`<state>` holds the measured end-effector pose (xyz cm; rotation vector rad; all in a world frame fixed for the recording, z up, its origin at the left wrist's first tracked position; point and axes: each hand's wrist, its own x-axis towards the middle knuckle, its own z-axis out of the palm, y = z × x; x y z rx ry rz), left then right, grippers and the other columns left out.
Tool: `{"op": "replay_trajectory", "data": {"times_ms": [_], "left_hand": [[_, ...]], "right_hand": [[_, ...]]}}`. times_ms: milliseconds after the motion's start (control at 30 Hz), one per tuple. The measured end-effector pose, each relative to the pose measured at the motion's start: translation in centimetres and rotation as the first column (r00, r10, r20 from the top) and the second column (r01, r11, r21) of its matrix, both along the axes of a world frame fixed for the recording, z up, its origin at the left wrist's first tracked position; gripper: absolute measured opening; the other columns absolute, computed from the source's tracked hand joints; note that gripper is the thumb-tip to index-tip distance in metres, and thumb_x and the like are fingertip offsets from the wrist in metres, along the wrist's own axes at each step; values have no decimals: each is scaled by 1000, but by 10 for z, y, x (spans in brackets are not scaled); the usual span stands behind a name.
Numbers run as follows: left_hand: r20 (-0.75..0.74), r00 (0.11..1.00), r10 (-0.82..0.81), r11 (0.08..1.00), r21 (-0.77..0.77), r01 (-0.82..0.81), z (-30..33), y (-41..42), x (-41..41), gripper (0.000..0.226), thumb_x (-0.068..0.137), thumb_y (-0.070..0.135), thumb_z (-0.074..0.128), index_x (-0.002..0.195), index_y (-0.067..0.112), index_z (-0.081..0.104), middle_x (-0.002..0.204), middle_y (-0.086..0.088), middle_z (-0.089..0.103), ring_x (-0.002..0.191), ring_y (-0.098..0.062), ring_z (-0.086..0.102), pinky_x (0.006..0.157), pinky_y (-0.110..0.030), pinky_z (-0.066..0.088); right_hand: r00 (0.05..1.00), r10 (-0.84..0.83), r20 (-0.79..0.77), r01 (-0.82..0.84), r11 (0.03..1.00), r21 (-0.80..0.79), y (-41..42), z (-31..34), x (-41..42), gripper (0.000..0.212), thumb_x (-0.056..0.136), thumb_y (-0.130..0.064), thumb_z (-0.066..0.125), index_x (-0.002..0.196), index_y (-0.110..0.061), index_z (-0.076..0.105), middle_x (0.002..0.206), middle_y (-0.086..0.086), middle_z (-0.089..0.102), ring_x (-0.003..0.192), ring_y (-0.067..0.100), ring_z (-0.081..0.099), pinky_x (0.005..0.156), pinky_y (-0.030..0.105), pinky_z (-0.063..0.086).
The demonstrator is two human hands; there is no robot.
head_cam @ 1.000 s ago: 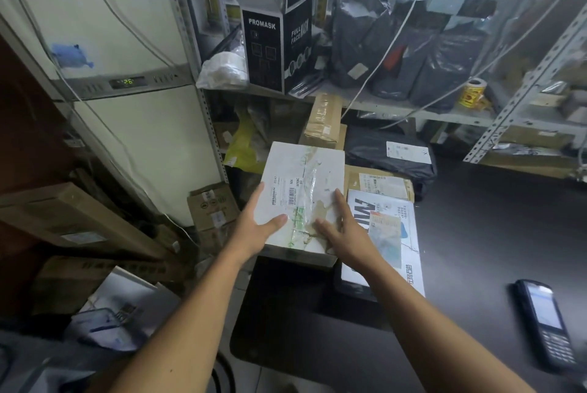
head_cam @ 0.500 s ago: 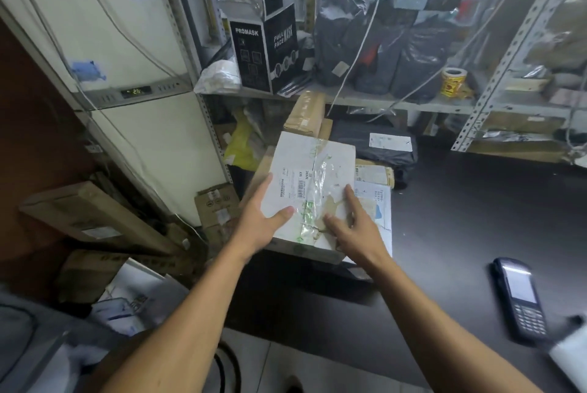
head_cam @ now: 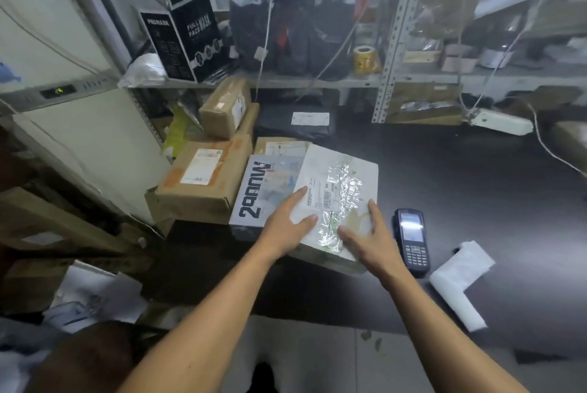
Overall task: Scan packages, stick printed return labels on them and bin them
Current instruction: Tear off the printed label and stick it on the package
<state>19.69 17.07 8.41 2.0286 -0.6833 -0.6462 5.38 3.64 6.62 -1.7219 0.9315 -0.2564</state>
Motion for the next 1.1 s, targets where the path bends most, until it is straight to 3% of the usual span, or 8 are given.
{"op": "replay_trajectory", "data": {"times_ms": [67,167,300,567,767,867,967,1100], "left_hand": [[-15,1000,-23,999,26,23,-6,-8,-8,63,94,31,66,149,39,37,154,5,37,137,-16,41,112,-38,40],[-42,996,-79,993,85,82,-10,-18,-8,66,91,38,67,148,45,35,155,3,32,138,-19,39,113,-37,37],[-121,989,-90,986,130,106,-15,-33,11,81,69,52,68,142,57,34,151,-1,35,130,-22,48,112,-44,41],[-163,973,-166,971,145,190,-26,-68,39,86,86,32,75,153,43,23,150,6,43,130,-18,48,112,-40,40],[-107,975,-193,966,154,208,-39,-93,60,84,84,27,76,151,44,27,147,-2,43,126,-23,50,107,-42,45],[-71,977,-203,961,179,213,-46,-102,65,84,84,26,77,150,46,29,147,-3,40,126,-23,50,107,-42,44],[-22,975,-220,948,231,219,-49,-106,60,82,85,25,75,149,48,29,146,-2,34,128,-22,47,109,-35,39],[75,961,-266,928,292,234,-49,-109,55,83,84,26,75,146,54,28,152,-1,25,133,-23,43,111,-34,37]], "right_hand": [[1000,-3,-17,3,1000,-4,-7,-4,-12,99,81,-45,76,156,-31,14,153,0,39,132,24,47,110,43,39],[1000,-8,-20,8,1000,-15,-18,-11,-18,100,81,-44,76,157,-27,13,157,1,35,136,22,43,113,42,37],[999,14,-30,-14,1000,3,-33,-17,-12,100,82,-43,75,157,-23,12,157,-1,32,138,20,41,114,39,35],[995,-1,-95,3,1000,22,-62,-32,11,100,83,-49,72,158,-25,11,157,-2,33,137,20,41,111,34,34],[993,-10,-116,14,999,33,-73,-45,29,98,86,-46,70,158,-21,8,158,0,31,137,17,39,100,20,28],[990,-26,-138,33,998,48,-77,-55,34,94,88,-42,69,157,-21,8,155,2,35,131,18,44,94,16,33],[985,2,-171,17,994,107,-78,-59,31,88,91,-35,68,157,-19,12,142,1,47,115,18,53,69,1,38],[980,-69,-187,73,997,15,-90,-67,15,63,91,-34,66,146,-21,38,118,-4,64,98,11,63,84,19,43]]}}
